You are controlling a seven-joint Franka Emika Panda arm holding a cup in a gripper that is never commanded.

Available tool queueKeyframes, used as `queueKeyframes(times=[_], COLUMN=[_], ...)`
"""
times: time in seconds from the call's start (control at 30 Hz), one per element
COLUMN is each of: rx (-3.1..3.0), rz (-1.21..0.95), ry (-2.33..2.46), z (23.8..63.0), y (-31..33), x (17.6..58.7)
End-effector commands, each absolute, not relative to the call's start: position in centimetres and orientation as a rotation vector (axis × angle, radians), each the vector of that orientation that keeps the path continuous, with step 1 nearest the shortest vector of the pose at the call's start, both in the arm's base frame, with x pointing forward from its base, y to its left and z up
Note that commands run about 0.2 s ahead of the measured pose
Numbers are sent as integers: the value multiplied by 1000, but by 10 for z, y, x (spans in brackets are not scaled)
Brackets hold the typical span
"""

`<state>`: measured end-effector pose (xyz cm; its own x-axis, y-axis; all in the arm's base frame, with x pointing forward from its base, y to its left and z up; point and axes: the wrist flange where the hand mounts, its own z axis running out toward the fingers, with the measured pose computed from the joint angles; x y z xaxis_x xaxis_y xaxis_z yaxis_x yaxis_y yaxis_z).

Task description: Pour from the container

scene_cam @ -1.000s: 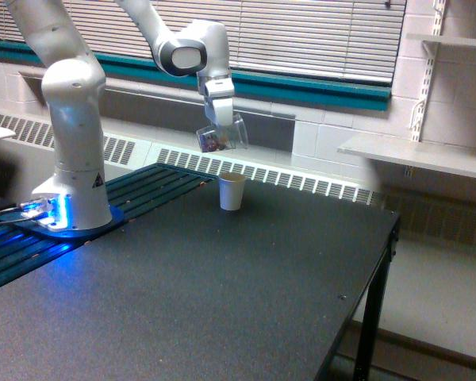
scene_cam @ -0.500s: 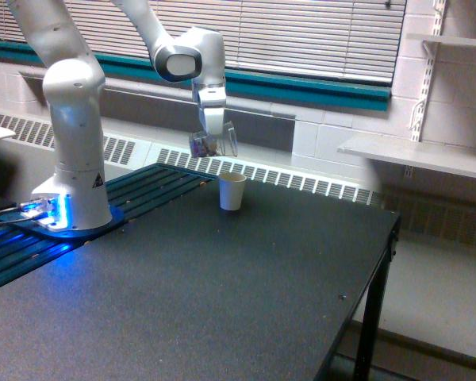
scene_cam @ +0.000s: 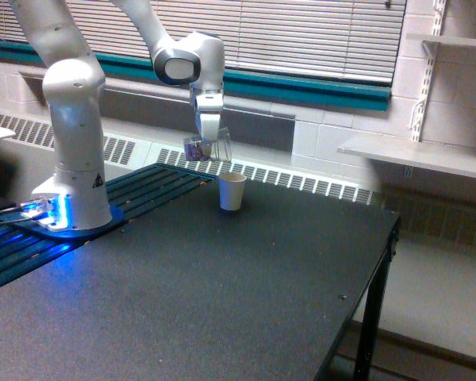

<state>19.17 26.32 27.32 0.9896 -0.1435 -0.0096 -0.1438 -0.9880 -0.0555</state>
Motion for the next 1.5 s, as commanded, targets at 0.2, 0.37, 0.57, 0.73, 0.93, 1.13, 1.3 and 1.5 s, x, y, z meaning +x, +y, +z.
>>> queueKeyframes(times=[0.2,0.37,0.57,0.73,0.93,1.13,1.3,1.5], rx=[-3118,-3123,-3130,-3135,-3140,-3148,-3159,-3165], rz=[118,132,141,165,209,241,241,235], ry=[170,158,148,127,93,66,61,63], z=[252,250,250,248,245,242,242,242], y=[252,252,251,253,258,260,258,256], x=[185,190,197,200,198,199,204,211])
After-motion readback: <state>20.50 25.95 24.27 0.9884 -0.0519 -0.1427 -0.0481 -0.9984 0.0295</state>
